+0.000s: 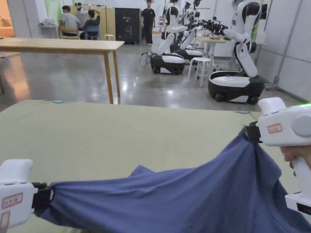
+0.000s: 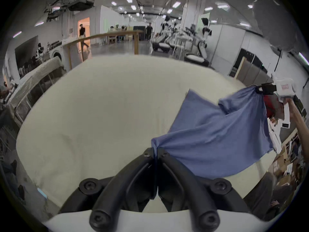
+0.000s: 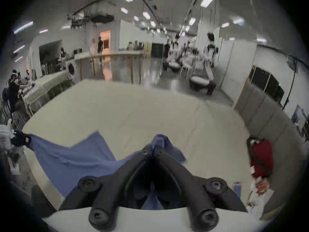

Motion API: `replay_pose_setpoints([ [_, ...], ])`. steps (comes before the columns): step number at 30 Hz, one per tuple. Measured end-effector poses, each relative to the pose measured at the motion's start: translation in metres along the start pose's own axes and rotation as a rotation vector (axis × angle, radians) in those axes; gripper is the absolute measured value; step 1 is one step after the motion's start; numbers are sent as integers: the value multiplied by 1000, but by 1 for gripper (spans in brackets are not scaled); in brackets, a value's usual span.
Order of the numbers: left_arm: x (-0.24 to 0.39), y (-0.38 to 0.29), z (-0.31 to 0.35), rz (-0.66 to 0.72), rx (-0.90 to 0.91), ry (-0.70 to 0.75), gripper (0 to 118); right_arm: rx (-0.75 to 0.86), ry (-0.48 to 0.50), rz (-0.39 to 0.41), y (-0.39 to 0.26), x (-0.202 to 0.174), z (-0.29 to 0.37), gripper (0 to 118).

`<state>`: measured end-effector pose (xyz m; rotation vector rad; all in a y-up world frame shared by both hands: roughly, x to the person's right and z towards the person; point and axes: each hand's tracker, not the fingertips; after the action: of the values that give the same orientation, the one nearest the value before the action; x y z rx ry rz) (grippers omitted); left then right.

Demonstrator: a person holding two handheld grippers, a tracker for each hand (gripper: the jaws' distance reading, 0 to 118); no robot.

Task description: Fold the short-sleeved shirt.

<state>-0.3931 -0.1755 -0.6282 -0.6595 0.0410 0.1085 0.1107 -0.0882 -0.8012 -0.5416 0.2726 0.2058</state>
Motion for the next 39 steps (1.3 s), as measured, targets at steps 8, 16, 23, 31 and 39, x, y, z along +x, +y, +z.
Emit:
replay_pose_setpoints([
  [8,42,141,36,-37,163,3,0,224,-120,-25,89,35,139,2],
  [16,67,260,48,-7,233,99,0,299,-196,-98,153,71,170,2],
  [23,81,319,45,-59,287,190,0,321,-201,-143,200,88,138,2],
  [31,84,386,5,-97,301,288,0,350,-206,-186,253,98,82,2],
  [39,86,408,-55,-118,332,328,0,329,-231,-183,273,108,11,2],
])
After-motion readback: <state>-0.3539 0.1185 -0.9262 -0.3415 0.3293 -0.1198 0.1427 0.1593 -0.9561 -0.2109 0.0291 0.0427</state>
